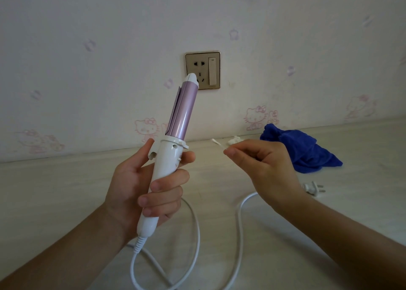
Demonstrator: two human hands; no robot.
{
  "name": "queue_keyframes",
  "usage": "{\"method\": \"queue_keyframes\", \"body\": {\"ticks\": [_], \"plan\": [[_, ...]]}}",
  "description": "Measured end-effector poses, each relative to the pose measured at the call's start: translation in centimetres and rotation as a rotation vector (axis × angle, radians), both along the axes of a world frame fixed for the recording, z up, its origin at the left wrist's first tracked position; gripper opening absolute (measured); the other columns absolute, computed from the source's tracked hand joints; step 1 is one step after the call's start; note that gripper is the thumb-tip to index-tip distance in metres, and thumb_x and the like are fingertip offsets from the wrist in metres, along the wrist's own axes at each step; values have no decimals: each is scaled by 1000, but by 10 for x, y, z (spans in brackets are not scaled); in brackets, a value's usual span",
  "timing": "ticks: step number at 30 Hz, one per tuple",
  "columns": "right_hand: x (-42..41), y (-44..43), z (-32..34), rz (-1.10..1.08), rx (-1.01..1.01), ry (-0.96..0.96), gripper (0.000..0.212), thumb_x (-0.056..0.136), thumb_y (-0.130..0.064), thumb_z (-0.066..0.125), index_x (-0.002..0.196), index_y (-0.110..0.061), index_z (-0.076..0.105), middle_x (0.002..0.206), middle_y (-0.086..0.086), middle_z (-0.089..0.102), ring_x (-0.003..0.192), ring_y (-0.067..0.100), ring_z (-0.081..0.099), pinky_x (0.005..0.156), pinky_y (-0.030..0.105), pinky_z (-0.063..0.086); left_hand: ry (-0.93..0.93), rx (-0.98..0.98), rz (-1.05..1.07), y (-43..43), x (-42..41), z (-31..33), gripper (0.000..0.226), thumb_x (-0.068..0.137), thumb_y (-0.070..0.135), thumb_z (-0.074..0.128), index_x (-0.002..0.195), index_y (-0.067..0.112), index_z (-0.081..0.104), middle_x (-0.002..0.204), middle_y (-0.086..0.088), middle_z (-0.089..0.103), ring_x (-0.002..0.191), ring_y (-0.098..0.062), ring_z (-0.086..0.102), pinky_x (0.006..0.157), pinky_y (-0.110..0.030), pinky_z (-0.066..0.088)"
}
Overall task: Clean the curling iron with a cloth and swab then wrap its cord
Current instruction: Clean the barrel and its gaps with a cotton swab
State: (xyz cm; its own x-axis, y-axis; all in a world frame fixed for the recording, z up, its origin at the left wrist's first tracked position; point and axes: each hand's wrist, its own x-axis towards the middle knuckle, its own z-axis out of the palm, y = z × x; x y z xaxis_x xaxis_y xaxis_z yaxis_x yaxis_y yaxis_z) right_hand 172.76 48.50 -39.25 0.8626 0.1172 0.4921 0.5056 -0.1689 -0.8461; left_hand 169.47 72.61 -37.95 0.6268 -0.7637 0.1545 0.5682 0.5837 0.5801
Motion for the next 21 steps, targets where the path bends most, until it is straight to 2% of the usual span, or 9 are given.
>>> {"method": "queue_keyframes", "body": {"ticks": [4,8,12,16,21], "plan": [[1,0,0,6,25,15,15,98,-22,68,88,-24,79,61,5,59,56,5,48,54,18,43,-27,14,29,1,1,1,68,103,64,15,122,5,44,67,-2,36,44,-14,36,43,-26,35],[3,-1,0,0,35,19,18,99,-18,68,85,-25,77,65,4,63,60,9,52,58,21,47,-55,42,79,2,1,-1,65,106,56,30,133,0,46,73,-7,41,51,-15,36,48,-29,34],[4,-4,1,-13,66,-8,13,97,-20,69,88,-25,77,72,10,66,65,28,55,58,28,47,-123,181,198,-3,2,-5,59,102,49,52,134,-1,54,75,-11,50,50,-14,36,46,-27,36],[6,-8,4,-18,125,-28,10,92,-25,67,88,-27,76,68,10,62,58,13,50,54,20,44,-244,492,448,-11,1,-11,59,93,55,50,120,5,67,68,-10,49,42,-12,40,42,-22,36],[8,-8,6,-39,151,-60,15,95,-18,70,83,-25,76,63,11,56,53,5,44,53,16,40,-343,690,596,-16,-1,-16,60,87,52,54,116,0,65,65,-12,50,38,-15,37,40,-21,33]]}}
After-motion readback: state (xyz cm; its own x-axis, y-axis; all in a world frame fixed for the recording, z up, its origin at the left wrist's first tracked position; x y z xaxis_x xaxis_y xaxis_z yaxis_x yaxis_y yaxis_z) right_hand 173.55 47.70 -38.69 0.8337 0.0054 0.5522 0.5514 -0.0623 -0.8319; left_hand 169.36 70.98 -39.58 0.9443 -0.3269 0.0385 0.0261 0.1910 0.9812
